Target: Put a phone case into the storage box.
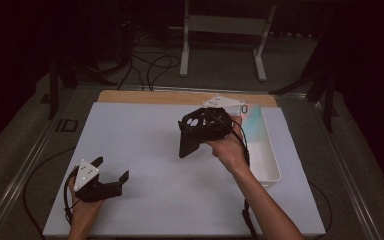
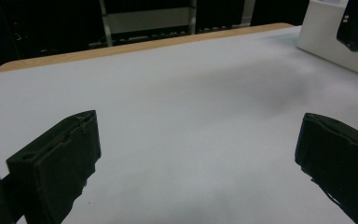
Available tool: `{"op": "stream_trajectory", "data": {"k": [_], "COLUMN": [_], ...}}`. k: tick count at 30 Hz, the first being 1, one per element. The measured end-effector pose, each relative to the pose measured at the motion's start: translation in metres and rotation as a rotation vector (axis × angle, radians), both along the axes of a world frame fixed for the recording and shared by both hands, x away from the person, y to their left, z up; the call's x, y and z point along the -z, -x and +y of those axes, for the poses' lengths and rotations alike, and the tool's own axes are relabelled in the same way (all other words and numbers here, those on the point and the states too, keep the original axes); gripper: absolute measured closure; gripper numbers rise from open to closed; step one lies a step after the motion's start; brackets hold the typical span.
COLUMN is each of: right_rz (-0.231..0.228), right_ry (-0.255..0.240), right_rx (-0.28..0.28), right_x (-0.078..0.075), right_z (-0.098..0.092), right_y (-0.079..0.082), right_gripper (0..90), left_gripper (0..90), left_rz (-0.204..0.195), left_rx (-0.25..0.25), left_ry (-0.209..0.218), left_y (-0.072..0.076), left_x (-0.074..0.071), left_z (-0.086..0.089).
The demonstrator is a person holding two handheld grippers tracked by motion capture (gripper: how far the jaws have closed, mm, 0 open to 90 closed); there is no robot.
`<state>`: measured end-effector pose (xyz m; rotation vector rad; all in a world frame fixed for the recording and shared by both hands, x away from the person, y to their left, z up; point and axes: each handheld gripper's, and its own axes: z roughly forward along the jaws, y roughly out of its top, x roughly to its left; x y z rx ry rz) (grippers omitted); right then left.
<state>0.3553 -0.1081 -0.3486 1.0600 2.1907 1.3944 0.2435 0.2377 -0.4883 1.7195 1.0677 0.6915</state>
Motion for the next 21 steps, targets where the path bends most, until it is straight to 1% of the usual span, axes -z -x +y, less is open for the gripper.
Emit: {"op": "stream_trajectory", "data": {"k": [5, 8, 10, 14, 21], "right_rz": [-0.009, -0.005, 0.000, 0.003, -0.005], "right_ry": [0.011, 0.003, -0.016, -0.030, -0.024], "right_rx": [0.024, 0.036, 0.035, 0.061, 0.101], "right_x": [-0.004, -0.006, -0.008, -0.012, -0.016], "right_z": [-0.008, -0.013, -0.017, -0.026, -0.038], "right_y": [-0.006, -0.010, -0.013, -0.020, -0.028], "right_gripper": [13.2, 13.2, 13.2, 13.2, 13.3], "left_gripper": [0.6, 0.6, 0.6, 0.6, 0.6], "left_rz": [0.001, 0.006, 0.006, 0.008, 0.008], "left_rx": [0.004, 0.006, 0.011, 0.014, 0.013], "left_ry": [0.002, -0.001, 0.003, 0.006, 0.016], "left_y": [0.000, 0.000, 0.000, 0.000, 0.001], "left_x": [0.000, 0.000, 0.000, 0.000, -0.001], "left_z": [-0.001, -0.003, -0.004, -0.004, -0.003]}}
